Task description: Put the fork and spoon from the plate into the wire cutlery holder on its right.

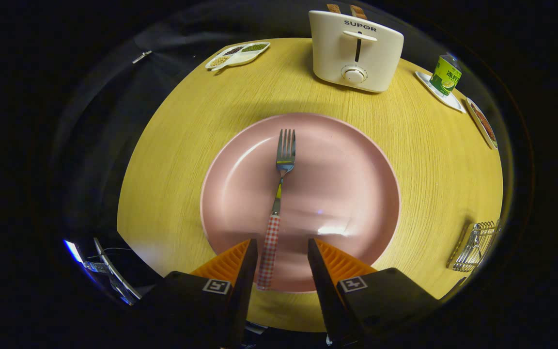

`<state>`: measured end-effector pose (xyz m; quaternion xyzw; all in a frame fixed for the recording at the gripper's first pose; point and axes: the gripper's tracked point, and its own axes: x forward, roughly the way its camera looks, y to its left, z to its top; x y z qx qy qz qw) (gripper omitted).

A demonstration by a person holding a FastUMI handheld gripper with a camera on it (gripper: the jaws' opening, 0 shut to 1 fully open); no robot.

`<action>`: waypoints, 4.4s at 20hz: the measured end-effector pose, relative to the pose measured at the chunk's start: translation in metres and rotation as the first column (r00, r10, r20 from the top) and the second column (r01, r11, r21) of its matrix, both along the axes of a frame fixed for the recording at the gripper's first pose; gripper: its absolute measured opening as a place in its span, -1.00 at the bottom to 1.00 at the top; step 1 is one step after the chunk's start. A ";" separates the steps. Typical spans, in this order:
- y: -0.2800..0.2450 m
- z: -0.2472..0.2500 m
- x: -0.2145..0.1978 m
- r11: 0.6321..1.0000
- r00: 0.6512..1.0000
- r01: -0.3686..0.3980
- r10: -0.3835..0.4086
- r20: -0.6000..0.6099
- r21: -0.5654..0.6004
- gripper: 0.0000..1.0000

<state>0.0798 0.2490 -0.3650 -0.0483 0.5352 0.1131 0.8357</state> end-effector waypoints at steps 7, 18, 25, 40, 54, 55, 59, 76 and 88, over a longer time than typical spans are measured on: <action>-0.004 -0.005 0.006 1.000 1.000 0.024 -0.024 -0.017 0.003 -0.67; -0.005 0.026 0.004 0.988 0.997 -0.074 0.073 0.009 0.136 -0.82; -0.051 0.074 -0.016 0.983 0.998 -0.063 0.062 0.011 0.172 -0.82; -0.212 0.169 -0.073 0.977 1.000 0.000 0.000 0.004 0.211 -0.82; -0.348 0.206 -0.119 0.994 0.958 -0.093 0.103 -0.269 0.051 -0.82; -0.354 0.205 -0.119 0.993 0.949 -0.116 0.120 -0.293 0.030 -0.82; -0.369 0.192 -0.122 0.980 0.900 -0.195 0.163 -0.405 -0.041 -0.82; -0.379 0.149 -0.087 0.940 0.728 -0.299 0.112 -0.677 -0.167 -0.81; -0.352 0.163 -0.055 0.978 0.814 -0.189 0.106 -0.571 -0.089 0.01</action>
